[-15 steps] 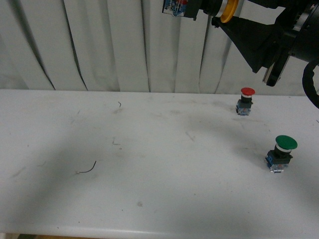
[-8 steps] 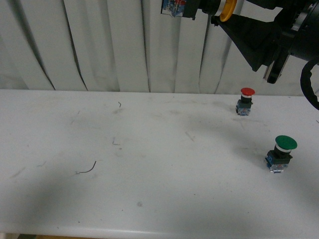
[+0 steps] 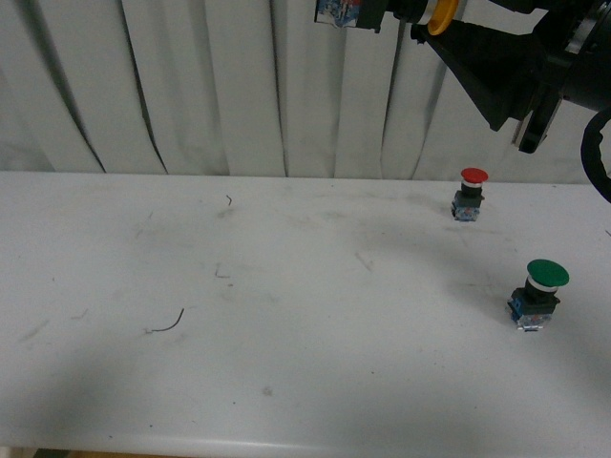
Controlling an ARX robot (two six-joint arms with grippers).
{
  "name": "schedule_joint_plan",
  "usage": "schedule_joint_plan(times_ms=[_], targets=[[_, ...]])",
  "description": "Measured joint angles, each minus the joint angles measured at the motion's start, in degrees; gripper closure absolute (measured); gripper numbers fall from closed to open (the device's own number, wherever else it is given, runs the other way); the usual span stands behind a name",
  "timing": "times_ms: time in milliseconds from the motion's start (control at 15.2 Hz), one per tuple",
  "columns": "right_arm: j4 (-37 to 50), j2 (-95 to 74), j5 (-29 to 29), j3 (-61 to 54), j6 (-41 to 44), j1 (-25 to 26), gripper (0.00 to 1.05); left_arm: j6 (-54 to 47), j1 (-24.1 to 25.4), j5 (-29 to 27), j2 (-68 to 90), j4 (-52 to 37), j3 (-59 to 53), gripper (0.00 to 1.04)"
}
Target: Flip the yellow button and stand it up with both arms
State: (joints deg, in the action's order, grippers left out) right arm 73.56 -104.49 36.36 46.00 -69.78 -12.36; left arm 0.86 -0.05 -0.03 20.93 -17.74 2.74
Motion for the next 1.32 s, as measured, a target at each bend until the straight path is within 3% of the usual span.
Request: schedule_joint_plan(times_ms=[659, 790, 1054, 1120, 1317], targets=[[-0.07, -0.04, -0.59, -0.07, 0.00, -0.57, 0.69, 0.00, 0.00, 0.00, -11.10, 7.76, -2.23, 1.03], [-0.07, -0.04, -0.59, -0.11, 0.02, -0.77, 0.69, -0.02, 0.00, 0.00, -20.33, 18.08, -2.19, 1.03], [-0.17, -0.04, -0.42, -0.13, 0.39, -0.81, 0.69, -0.02, 0.02, 0.02, -20.41, 18.03, -2.19, 1.03], [0.00, -0.04, -0.44, -0.13, 0.81, -0.77, 0.69, 0.00, 0.02, 0.02, -20.41, 17.99, -2.19, 1.01], [-0.31, 2.25, -2.84, -0.09, 11.23, -0.55, 0.69, -0.02, 0.02, -0.02, -20.41, 17.97, -2.19, 0.66]])
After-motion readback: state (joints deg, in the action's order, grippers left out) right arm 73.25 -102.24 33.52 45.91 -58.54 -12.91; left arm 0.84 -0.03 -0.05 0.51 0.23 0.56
